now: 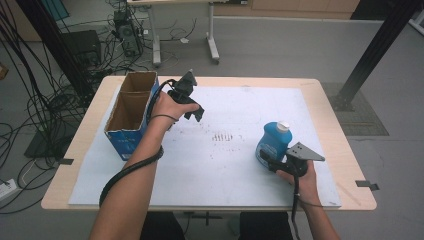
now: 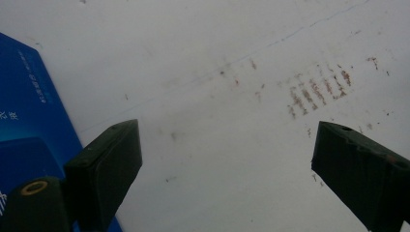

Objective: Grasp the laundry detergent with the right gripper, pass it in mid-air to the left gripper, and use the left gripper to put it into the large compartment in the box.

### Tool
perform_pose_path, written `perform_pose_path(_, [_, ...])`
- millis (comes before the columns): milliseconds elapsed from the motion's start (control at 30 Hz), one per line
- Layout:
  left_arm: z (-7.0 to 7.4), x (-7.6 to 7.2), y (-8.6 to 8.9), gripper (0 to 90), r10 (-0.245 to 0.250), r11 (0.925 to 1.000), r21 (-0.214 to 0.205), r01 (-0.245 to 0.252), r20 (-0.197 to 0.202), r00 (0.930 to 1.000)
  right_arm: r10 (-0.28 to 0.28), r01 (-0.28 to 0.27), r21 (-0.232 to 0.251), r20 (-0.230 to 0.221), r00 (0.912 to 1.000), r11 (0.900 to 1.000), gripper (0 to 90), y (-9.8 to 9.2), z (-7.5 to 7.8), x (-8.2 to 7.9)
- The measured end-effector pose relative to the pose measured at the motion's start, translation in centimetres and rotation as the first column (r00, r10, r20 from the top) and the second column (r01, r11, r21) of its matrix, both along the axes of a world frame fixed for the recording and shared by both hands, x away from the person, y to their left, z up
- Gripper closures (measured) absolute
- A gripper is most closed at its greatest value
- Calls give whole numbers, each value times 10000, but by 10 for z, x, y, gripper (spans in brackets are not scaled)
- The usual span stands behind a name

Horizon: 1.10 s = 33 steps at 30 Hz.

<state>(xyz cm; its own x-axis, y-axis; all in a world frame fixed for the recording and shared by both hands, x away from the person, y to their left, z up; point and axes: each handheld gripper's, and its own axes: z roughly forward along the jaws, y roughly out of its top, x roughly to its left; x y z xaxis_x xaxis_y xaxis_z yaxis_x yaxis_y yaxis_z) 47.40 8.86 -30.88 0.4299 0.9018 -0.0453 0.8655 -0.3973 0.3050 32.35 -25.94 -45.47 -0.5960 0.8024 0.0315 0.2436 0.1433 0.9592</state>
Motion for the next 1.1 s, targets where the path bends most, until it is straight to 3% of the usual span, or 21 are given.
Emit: perform_pose_path(1100, [2, 1, -5, 110, -51, 10000, -1, 51, -3, 10000, -9, 8, -73, -69, 10000, 10000, 406, 0, 1, 0])
